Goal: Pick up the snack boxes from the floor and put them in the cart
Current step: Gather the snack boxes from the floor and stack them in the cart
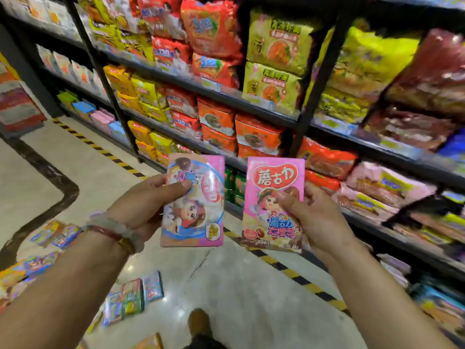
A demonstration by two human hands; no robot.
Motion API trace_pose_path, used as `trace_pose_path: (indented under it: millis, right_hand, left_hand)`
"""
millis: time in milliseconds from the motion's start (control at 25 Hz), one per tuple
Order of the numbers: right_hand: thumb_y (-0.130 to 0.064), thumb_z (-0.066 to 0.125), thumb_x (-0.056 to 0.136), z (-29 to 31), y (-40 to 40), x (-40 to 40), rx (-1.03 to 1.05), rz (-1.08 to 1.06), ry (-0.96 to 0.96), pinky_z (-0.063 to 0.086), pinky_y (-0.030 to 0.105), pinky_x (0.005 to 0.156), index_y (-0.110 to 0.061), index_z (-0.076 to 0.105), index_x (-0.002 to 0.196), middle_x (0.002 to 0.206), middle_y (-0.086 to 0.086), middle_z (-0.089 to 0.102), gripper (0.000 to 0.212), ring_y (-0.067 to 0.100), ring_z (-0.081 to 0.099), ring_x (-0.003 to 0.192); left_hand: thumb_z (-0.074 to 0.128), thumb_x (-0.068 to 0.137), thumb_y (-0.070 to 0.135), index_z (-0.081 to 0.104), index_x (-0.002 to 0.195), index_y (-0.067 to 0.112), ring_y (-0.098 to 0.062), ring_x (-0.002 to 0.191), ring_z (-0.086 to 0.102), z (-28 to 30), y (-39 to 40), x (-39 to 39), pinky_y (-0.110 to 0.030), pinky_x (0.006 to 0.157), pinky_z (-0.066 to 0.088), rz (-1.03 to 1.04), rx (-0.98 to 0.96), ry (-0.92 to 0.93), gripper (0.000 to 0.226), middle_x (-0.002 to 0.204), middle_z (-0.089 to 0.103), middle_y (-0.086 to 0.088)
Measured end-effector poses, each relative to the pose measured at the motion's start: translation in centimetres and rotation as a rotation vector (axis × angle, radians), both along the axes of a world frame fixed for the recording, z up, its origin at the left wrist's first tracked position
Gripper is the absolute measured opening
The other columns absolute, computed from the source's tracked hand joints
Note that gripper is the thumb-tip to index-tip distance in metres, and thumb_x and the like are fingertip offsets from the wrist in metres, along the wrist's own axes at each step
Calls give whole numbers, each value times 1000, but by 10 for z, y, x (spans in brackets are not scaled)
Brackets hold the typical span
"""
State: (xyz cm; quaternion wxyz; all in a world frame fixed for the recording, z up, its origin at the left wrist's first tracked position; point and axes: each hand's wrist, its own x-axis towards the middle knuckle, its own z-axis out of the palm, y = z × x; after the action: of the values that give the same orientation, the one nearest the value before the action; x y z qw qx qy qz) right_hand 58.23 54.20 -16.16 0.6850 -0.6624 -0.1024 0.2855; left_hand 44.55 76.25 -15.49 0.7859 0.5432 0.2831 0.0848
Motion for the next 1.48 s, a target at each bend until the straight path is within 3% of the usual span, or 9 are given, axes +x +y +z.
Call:
trace_pose_path:
  millis: [160,240,360,440,600,760,960,1320,1480]
  right_hand:
    - [-25,77,72,-2,-144,-19,-51,-271,-8,56,45,81,-15,64,107,104,11,72,39,29,69,93]
    - [-33,79,64,0,-212,-33,-73,-401,-25,55,49,85,-14,64,109,103,11,72,51,33,68,95]
    - [-23,78,72,5,-309,-57,-73,-628,-39,53,53,88,-12,66,106,99,10,73,37,34,69,95]
    - [-24,79,70,7,-362,-74,-53,-758,-18,54,51,86,-12,66,105,97,9,74,39,31,70,92]
    - [-25,77,67,10,-456,-103,-9,-1019,-4,57,46,82,-12,65,104,96,9,74,41,29,71,87]
    - [-28,75,59,14,-542,-123,6,-1292,2,58,42,77,-13,66,100,91,7,75,44,27,72,82]
    - [-31,76,54,21,-625,-141,15,-1624,3,57,44,78,-10,64,103,92,11,74,55,29,72,82]
    - [-32,76,53,21,-707,-218,35,-2101,-8,55,49,84,-7,66,105,95,15,73,58,35,70,88]
    - [-28,76,57,14,-747,-259,88,-2189,-41,58,42,75,-5,66,102,96,18,73,52,33,70,84]
  left_hand:
    - [93,39,34,65,108,1,-26,79,72,7,-105,34,-36,62,58,-254,-43,-47,82,101,71,-17]
    - [92,38,33,66,107,2,-27,80,72,7,-161,52,-38,62,59,-381,-45,-50,80,103,70,-19]
    - [96,31,28,68,106,2,-34,90,69,10,-258,85,-46,68,58,-616,-90,-9,85,107,68,-22]
    - [90,47,21,68,106,1,-38,93,67,12,-319,107,-56,74,55,-760,-98,30,66,108,67,-25]
    - [86,53,23,67,105,-1,-32,77,71,15,-444,151,-48,63,58,-1027,-104,43,61,98,70,-24]
    - [97,26,24,71,101,1,-36,80,70,13,-573,186,-49,64,57,-1357,-126,58,82,101,69,-25]
    - [69,68,12,62,114,-3,-38,84,69,13,-726,215,-56,73,55,-1657,-82,108,49,104,67,-27]
    - [68,66,18,64,111,2,-39,94,67,19,-920,172,-58,82,52,-2096,13,89,48,103,70,-22]
    - [68,66,17,67,101,3,-30,78,71,18,-985,125,-48,75,57,-2238,13,74,37,95,72,-19]
